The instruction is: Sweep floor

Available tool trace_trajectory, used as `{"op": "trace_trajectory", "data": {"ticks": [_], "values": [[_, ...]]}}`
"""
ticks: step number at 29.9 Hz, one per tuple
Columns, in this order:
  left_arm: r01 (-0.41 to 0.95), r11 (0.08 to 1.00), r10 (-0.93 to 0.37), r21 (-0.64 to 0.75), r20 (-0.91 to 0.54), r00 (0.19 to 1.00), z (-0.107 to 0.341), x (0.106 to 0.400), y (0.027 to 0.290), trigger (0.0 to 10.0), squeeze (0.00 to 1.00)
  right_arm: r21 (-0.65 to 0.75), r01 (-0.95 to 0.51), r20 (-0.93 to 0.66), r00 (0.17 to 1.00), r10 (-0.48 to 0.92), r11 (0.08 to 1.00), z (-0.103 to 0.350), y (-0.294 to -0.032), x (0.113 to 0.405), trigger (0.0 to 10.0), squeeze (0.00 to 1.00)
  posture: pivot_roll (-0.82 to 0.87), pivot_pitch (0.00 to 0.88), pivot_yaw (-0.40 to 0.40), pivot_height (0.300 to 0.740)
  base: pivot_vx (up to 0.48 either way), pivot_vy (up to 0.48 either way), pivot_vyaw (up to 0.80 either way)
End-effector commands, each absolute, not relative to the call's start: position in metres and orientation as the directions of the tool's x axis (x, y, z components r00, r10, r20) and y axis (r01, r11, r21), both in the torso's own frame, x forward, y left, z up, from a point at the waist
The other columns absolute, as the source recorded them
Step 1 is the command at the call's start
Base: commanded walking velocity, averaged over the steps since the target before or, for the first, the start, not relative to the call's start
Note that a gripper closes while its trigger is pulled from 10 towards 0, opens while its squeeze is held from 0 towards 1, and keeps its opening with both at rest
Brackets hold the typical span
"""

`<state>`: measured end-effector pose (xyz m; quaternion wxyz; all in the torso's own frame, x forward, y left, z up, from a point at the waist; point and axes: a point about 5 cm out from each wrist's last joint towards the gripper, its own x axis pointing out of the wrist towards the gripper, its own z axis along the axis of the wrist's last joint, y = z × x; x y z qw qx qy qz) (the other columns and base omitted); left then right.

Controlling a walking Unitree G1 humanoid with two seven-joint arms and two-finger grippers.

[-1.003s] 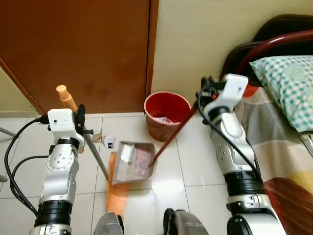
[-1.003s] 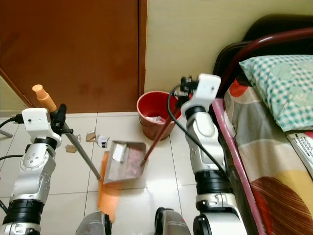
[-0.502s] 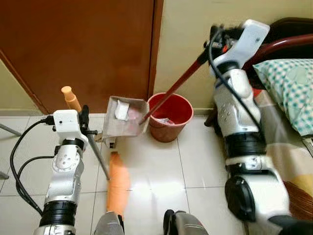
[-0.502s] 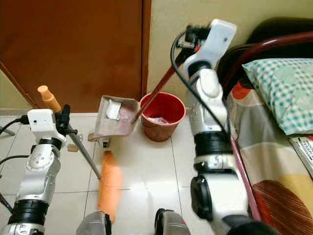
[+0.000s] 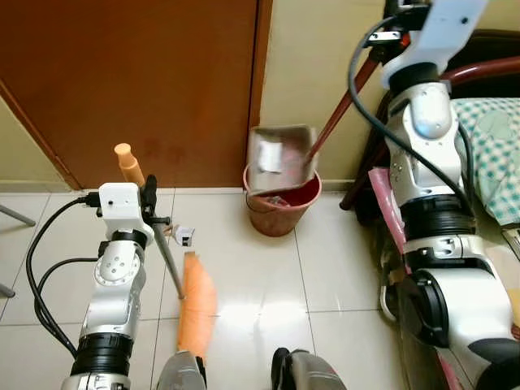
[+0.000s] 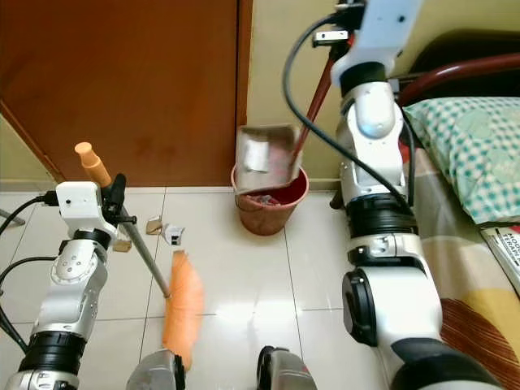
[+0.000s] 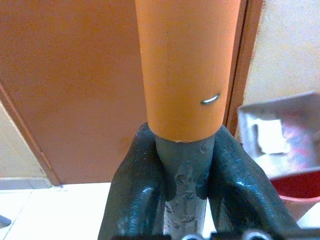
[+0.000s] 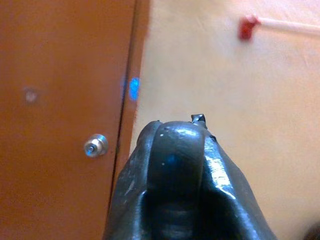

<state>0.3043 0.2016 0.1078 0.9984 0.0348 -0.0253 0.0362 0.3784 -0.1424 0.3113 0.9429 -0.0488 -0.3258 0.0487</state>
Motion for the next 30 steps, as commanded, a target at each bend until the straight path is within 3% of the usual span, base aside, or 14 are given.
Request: {"op": "trace_trajectory", "data": {"ticks": [1,5,13,20,23,24,30], "values": [[-0.044,0.995,0.041,0.09,0.03,0.999,0.103,0.305,0.196,10.0,0.0,-0.225,-0.049,0.678,0.709,0.192,0.973,0.321,-0.131,0.369,10.0,0.0,0.03,0.066,-0.054,0.74,0.0,0.0,0.0],[-0.03,0.996,0.027,0.09,0.035,0.999,0.104,0.305,0.193,10.0,0.0,-0.361,-0.042,0.671,0.682,0.29,0.932,0.309,-0.117,0.365,10.0,0.0,0.03,0.068,-0.054,0.74,0.0,0.0,0.0],[-0.023,0.995,0.02,0.092,0.033,0.999,0.103,0.304,0.192,10.0,0.0,-0.503,-0.063,0.639,0.644,0.42,0.862,0.291,-0.097,0.358,10.0,0.0,0.03,0.071,-0.056,0.74,0.0,0.0,0.0],[-0.025,0.995,0.022,0.092,0.033,0.999,0.103,0.305,0.191,10.0,0.0,-0.466,-0.069,0.705,0.573,0.418,0.882,0.313,-0.085,0.348,10.0,0.0,0.03,0.072,-0.057,0.74,0.0,0.0,0.0],[-0.023,0.996,0.02,0.085,0.034,0.999,0.102,0.305,0.19,10.0,0.0,-0.351,-0.187,0.743,0.541,0.394,0.918,0.323,-0.066,0.338,10.0,0.0,0.03,0.072,-0.057,0.74,0.0,0.0,0.0],[-0.023,0.996,0.02,0.085,0.034,0.999,0.102,0.305,0.19,10.0,0.0,-0.28,-0.241,0.742,0.56,0.369,0.929,0.322,-0.061,0.336,10.0,0.0,0.03,0.072,-0.06,0.74,0.0,0.0,0.0],[-0.052,0.995,0.051,0.091,0.015,0.999,0.096,0.299,0.199,10.0,0.0,-0.161,-0.354,0.685,0.632,0.362,0.921,0.295,-0.05,0.329,10.0,0.0,0.03,0.072,-0.063,0.74,0.0,0.0,0.0]]}}
